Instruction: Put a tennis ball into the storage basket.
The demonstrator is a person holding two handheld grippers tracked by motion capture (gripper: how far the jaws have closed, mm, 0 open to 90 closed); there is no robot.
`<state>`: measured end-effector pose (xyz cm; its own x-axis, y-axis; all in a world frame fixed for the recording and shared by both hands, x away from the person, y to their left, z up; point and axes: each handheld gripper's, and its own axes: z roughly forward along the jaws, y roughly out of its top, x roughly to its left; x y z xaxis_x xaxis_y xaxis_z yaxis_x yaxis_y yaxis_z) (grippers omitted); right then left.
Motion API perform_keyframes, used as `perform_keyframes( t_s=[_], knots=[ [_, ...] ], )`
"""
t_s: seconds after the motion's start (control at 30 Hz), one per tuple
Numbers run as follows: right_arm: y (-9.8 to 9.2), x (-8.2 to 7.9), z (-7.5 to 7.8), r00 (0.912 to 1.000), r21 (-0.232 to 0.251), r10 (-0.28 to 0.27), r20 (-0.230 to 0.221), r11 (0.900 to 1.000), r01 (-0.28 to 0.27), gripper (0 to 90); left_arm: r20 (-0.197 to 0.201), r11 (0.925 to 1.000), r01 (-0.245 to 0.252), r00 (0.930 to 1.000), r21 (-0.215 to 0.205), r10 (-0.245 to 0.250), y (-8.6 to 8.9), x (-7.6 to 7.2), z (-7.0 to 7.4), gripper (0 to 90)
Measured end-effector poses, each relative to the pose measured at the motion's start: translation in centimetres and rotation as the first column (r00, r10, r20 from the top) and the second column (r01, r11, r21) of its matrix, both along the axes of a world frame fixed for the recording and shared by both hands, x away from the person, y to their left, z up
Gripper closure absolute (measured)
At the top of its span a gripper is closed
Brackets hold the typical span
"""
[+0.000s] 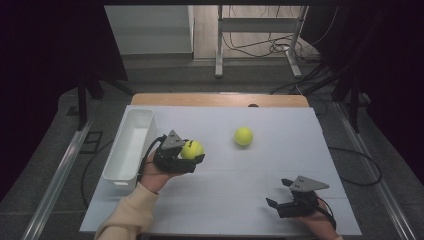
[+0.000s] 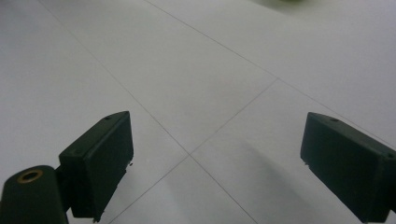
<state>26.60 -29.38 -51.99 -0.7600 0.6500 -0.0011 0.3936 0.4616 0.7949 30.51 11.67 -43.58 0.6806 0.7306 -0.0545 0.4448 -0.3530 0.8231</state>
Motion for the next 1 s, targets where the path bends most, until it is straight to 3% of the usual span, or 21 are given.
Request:
perform_keyframes(
  t_s=[1.0],
  knots=[
    [0.0,0.0,0.0,1.0,0.005,-0.002,-0.001,1.0,0.002,9.9,0.004,0.9991,-0.038,0.9993,-0.021,0.038,0.8,1.1,0.3,26.0]
  ],
)
